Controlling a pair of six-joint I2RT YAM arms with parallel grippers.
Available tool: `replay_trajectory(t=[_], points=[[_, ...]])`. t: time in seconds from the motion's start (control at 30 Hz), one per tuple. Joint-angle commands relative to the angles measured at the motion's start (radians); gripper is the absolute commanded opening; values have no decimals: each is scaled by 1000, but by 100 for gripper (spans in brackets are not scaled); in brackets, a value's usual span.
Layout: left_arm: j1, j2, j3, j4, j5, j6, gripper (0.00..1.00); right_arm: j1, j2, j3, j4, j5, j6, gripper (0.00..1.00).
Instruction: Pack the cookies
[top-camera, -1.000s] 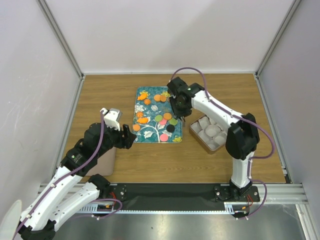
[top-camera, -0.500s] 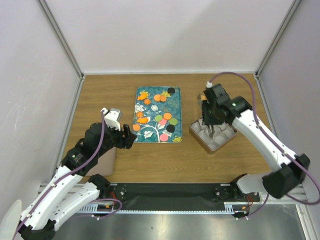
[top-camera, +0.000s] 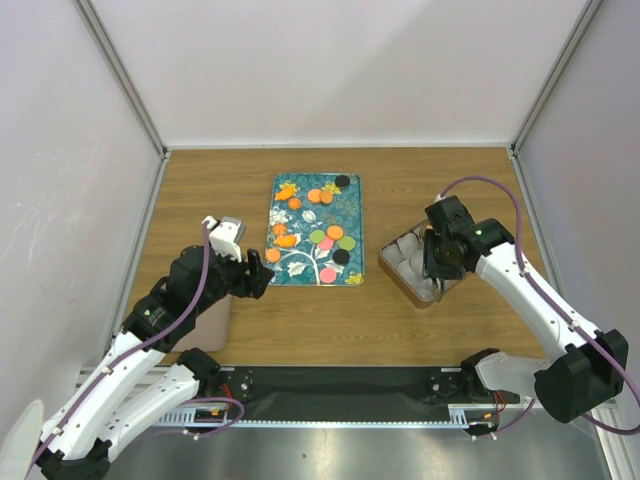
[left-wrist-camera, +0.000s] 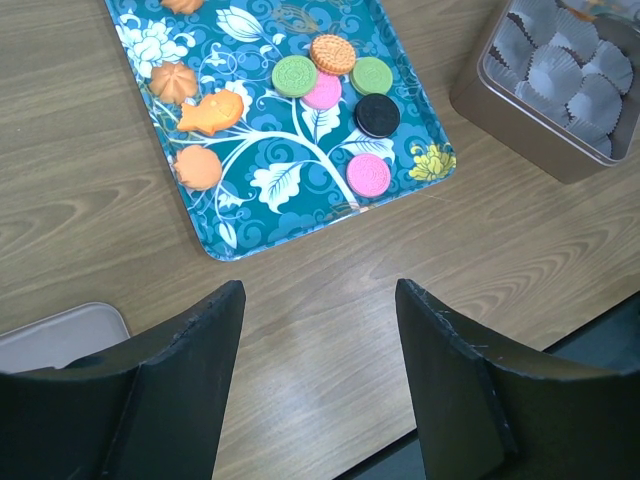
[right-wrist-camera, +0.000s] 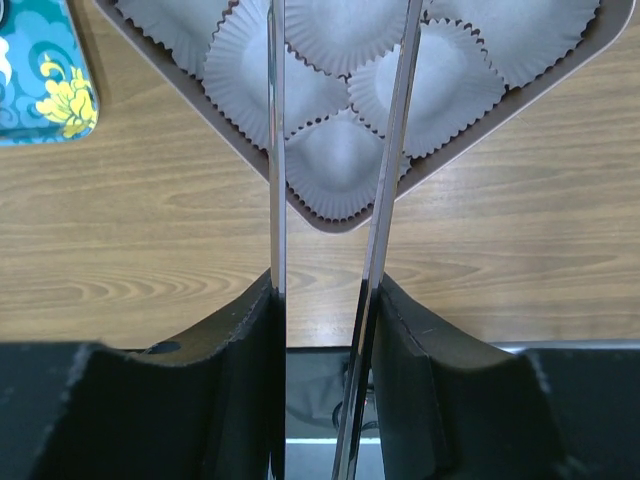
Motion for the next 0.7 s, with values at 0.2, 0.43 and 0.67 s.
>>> replay_trajectory(t=[0.2, 0.43, 0.67], points=[[-11, -6, -4, 27, -12, 16, 68, -49, 36, -48, 122, -12, -19, 29], [-11, -3, -4, 27, -14, 16, 68, -70, 76, -42, 165, -31, -42, 29], [-13, -1, -2, 25, -17, 16, 68, -90, 119, -42, 191, -32, -60, 30]])
